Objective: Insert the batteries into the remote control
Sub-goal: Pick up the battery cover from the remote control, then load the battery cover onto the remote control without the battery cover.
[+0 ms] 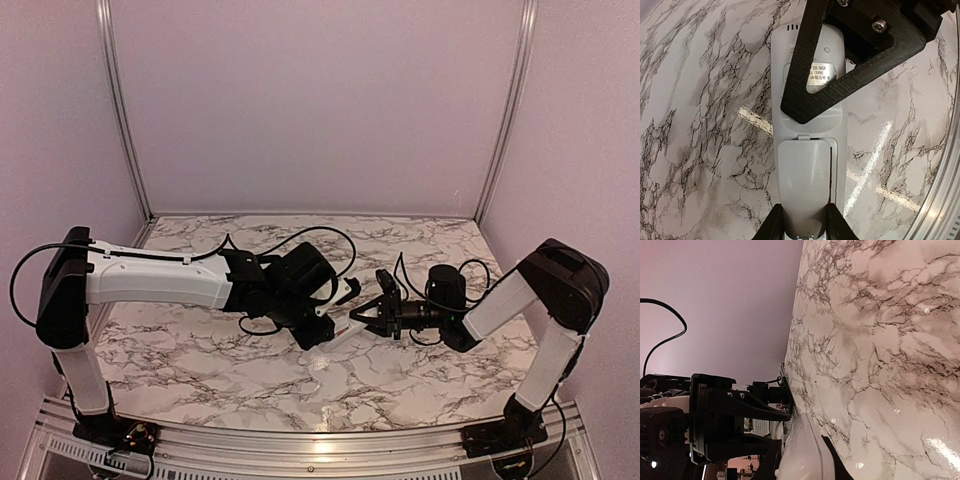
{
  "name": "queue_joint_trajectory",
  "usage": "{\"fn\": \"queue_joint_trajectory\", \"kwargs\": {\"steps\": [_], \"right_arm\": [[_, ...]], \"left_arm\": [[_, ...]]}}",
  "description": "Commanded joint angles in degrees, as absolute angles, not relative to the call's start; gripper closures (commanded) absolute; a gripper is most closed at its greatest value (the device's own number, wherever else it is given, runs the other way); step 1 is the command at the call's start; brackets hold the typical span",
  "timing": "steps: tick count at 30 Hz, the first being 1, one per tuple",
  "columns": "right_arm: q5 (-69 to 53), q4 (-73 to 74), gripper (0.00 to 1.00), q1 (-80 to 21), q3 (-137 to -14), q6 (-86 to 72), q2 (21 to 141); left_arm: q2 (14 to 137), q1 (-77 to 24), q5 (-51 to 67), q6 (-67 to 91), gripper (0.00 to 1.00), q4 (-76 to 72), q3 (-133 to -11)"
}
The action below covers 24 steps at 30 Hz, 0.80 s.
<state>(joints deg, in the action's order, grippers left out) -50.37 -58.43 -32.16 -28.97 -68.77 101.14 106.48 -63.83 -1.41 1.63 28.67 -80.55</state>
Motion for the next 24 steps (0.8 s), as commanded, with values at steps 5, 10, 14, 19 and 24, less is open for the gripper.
{"fn": "queue_joint_trajectory", "kwargs": {"steps": [5,10,14,19,24], "right_arm": [[-48.9,-55.0,1.0,-31.7,-29.8,-64.9,100.0],[-48.3,-51.9,1.0,-31.7,-30.6,-62.8,98.8],[-47.9,-51.4,1.0,-31.8,-30.8,-62.6,98.8],[-47.8,-51.7,1.0,-32.2,-30.9,-63.0,98.8],[-48.0,-51.9,1.0,-32.3,-31.0,-63.2,98.5]], "left_arm": [[106.9,-64.6,-1.3,0.4,0.75,33.3,-82.6],[107.8,-64.7,-1.5,0.3,0.75,34.0,-83.7],[108.6,-64.8,-1.5,0.7,0.75,34.1,-84.8],[109.7,-64.9,-1.9,1.0,0.75,34.5,-85.7],[111.2,-64.8,-3.3,1.1,0.75,35.3,-86.4]]}}
